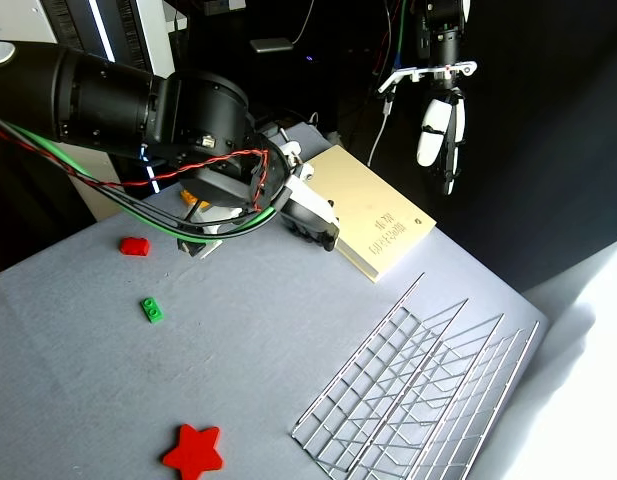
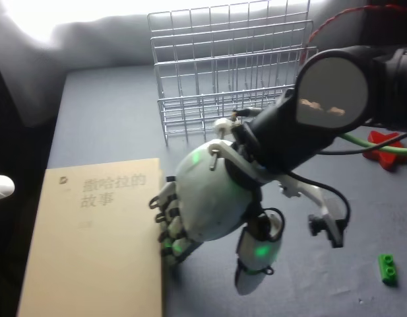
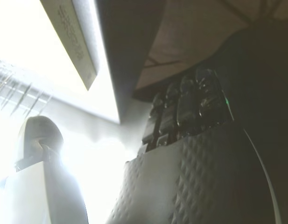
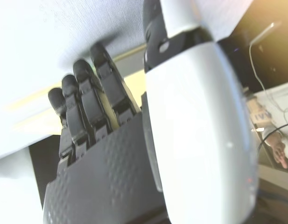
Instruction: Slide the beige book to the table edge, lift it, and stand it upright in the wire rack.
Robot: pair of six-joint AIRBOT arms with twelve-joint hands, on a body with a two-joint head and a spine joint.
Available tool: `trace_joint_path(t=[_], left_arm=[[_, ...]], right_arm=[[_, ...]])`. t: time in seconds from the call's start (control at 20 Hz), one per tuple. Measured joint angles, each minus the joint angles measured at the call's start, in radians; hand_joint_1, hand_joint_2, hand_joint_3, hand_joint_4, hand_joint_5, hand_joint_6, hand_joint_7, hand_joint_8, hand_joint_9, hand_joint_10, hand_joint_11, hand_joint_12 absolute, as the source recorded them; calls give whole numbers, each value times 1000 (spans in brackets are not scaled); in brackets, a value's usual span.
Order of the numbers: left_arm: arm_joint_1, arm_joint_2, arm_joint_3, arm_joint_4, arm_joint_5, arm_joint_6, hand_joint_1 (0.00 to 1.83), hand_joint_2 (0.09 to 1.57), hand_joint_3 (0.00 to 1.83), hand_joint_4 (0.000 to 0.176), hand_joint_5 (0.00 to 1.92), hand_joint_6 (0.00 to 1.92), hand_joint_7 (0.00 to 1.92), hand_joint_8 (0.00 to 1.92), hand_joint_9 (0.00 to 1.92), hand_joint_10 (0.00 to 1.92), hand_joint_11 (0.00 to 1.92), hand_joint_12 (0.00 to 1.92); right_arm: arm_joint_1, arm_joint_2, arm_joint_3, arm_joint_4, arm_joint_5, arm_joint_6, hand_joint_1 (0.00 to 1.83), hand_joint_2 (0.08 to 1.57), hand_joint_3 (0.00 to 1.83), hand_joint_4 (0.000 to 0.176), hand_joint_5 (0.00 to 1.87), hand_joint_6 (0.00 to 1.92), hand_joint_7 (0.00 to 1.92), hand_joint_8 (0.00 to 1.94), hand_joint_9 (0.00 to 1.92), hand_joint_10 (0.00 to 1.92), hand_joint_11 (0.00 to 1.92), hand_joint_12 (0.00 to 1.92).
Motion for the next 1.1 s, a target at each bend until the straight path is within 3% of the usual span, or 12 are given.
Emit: trace_joint_path(t=[0.05, 0.45, 0.6, 1.1], left_arm=[[-2, -3, 2, -7, 0, -1, 537, 955, 2, 0, 9, 3, 0, 0, 0, 0, 17, 9], [-6, -4, 10, -10, 2, -2, 575, 958, 3, 0, 0, 0, 0, 0, 0, 0, 4, 6], [-6, -10, 17, -9, 3, -1, 551, 966, 5, 0, 0, 0, 0, 0, 0, 0, 9, 10], [-6, -17, 24, -9, 2, -1, 570, 956, 0, 0, 3, 1, 0, 0, 0, 0, 15, 17]], right_arm=[[2, -13, 0, 3, -14, 38, 187, 1098, 0, 0, 238, 7, 243, 7, 220, 9, 0, 638], [-19, -23, -10, -30, -87, 177, 178, 1095, 0, 0, 231, 7, 249, 3, 229, 3, 0, 647], [-19, -29, -10, -32, -100, 196, 173, 1109, 2, 0, 215, 3, 222, 3, 198, 3, 0, 569], [-16, -57, -10, -34, -147, 249, 219, 1097, 0, 0, 229, 2, 248, 4, 220, 5, 0, 619]])
